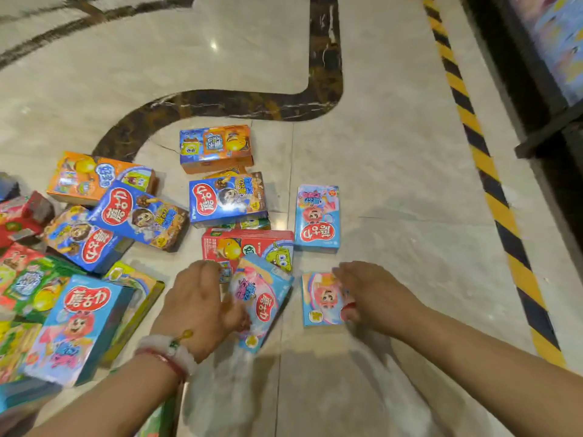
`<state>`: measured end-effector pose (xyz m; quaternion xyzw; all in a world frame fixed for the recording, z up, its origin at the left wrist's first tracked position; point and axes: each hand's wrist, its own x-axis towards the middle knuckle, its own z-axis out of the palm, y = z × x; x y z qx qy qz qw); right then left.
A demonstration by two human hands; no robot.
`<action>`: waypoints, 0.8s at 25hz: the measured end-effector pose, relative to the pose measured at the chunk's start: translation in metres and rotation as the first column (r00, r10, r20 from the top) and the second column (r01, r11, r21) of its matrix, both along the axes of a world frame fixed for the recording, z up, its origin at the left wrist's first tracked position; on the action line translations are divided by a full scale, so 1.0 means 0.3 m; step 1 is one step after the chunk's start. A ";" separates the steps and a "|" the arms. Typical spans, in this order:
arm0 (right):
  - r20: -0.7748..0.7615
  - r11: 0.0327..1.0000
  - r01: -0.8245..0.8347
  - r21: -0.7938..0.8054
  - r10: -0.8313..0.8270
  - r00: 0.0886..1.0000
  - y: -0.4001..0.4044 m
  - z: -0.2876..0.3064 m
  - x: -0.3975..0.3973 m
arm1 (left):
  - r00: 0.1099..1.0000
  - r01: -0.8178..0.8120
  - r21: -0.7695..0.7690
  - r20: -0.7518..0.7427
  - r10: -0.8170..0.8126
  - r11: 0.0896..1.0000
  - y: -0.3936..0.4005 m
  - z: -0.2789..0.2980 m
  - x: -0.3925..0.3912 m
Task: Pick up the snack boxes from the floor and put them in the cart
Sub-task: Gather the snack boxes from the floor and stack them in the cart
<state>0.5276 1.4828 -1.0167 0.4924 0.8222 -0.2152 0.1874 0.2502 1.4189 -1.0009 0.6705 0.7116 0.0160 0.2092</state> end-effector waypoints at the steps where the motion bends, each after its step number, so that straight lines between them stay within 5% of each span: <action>1: 0.041 0.998 -0.034 -0.061 0.037 0.998 0.046 -0.060 -0.004 | 0.999 -0.046 -0.052 0.005 0.046 0.998 0.016 -0.058 0.003; 6: 0.106 0.990 -0.122 -0.069 0.129 0.986 0.087 -0.087 -0.042 | 0.912 -0.306 -0.419 0.130 0.390 0.855 0.061 -0.047 0.093; 13: 0.067 0.995 -0.048 -0.090 0.054 0.996 0.054 -0.043 -0.033 | 0.819 -0.421 -0.382 0.230 0.526 0.823 0.076 -0.120 0.139; 16: -0.054 0.937 0.220 -0.271 -0.243 0.969 0.028 0.014 -0.008 | 0.661 -0.438 -0.487 0.395 0.638 0.756 0.061 -0.085 0.137; 20: -0.134 0.667 0.538 -0.515 -0.682 0.719 -0.011 0.119 0.020 | 0.547 -0.427 -0.539 0.485 0.682 0.726 0.055 0.059 0.131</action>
